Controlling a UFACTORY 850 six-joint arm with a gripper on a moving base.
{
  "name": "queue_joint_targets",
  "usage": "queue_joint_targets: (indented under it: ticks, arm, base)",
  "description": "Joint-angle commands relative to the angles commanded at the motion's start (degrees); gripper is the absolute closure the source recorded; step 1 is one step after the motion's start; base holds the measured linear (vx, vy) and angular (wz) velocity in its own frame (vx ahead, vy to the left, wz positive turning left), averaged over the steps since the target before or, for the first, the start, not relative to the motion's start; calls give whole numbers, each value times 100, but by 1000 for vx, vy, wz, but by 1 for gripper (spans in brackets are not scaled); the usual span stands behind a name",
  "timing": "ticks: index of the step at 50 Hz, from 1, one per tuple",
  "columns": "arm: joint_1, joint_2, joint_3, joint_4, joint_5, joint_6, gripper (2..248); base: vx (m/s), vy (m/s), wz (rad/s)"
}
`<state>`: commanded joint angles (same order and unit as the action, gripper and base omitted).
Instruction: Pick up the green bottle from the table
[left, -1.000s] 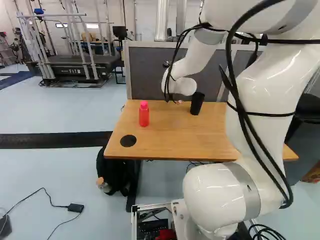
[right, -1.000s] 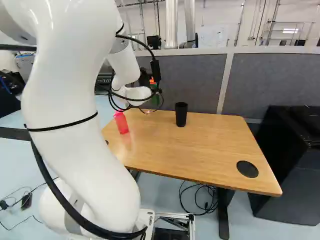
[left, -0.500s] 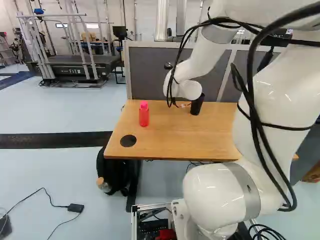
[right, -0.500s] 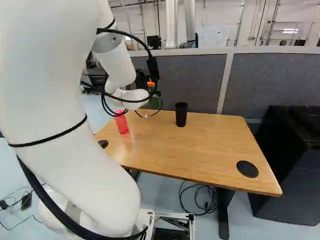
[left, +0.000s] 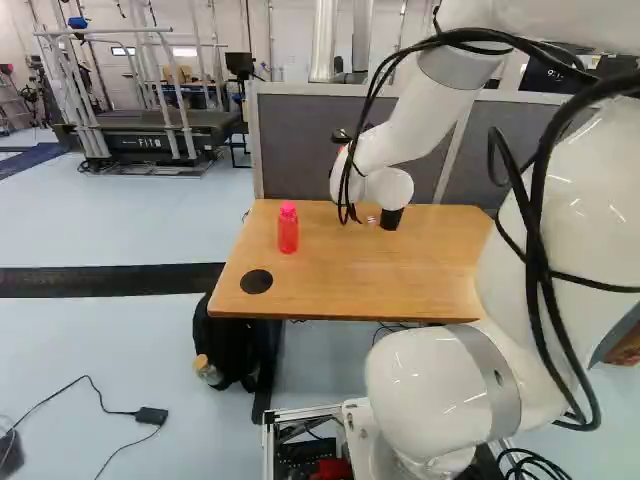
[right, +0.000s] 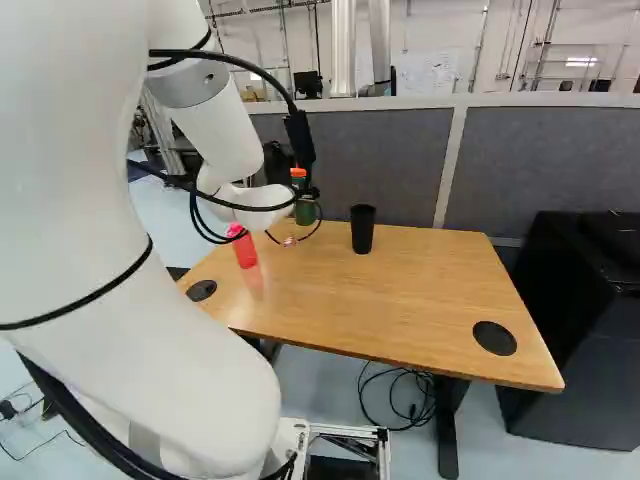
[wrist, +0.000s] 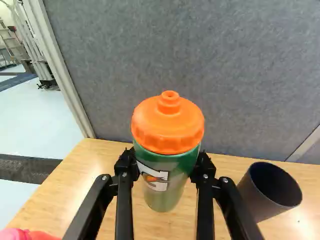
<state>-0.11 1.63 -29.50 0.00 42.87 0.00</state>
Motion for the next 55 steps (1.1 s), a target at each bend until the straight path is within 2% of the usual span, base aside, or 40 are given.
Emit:
queue_joint_targets:
  ticks: [27,55]
  arm:
    - [1,176,299,0,87,0,136]
    - [5,651,1110,0,323,0,136]
  base:
    - [0,0,0]
    - [0,0,0]
